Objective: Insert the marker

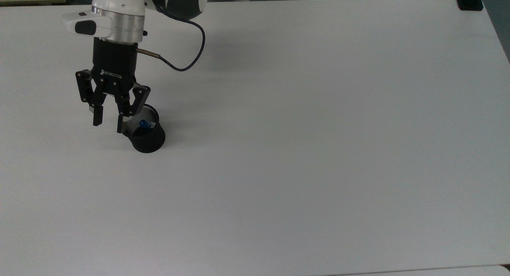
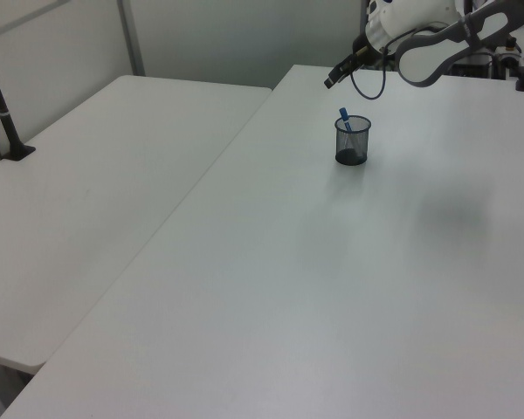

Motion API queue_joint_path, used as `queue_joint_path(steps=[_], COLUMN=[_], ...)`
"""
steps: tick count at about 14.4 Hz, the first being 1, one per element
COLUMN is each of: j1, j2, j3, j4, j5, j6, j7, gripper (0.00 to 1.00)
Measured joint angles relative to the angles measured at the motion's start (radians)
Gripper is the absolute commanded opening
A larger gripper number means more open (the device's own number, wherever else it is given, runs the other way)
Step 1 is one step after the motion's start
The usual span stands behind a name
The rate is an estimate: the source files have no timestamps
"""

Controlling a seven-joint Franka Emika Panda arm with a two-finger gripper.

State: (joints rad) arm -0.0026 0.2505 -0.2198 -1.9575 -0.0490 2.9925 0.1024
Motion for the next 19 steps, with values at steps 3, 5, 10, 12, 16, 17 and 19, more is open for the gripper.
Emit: queue_joint_path(steps=[3,5,10,12,16,17,19], j1=[0.013,0.026,0.045,0.054,0.068,0.07,0.072], j2=[-0.008,-0.019,-0.048,-0.059,-0.107,-0.124,-0.178], j3=[0.001,0.001,0.01,0.04,0.136,0.156,0.19], j4=[0.003,0.019,0.199,0.283,0.351,0.351,0.338], j5=[0.002,0.002,0.003,0.004,0.005,0.005,0.012], j6=[-0.015,-0.032,-0.419,-0.659,-1.079,-1.163,-1.302], j7=[0.028,0.074,0.125,0.133,0.143,0.143,0.133], gripper=[1.0,1.0,1.0,1.0,1.0,1.0,1.0])
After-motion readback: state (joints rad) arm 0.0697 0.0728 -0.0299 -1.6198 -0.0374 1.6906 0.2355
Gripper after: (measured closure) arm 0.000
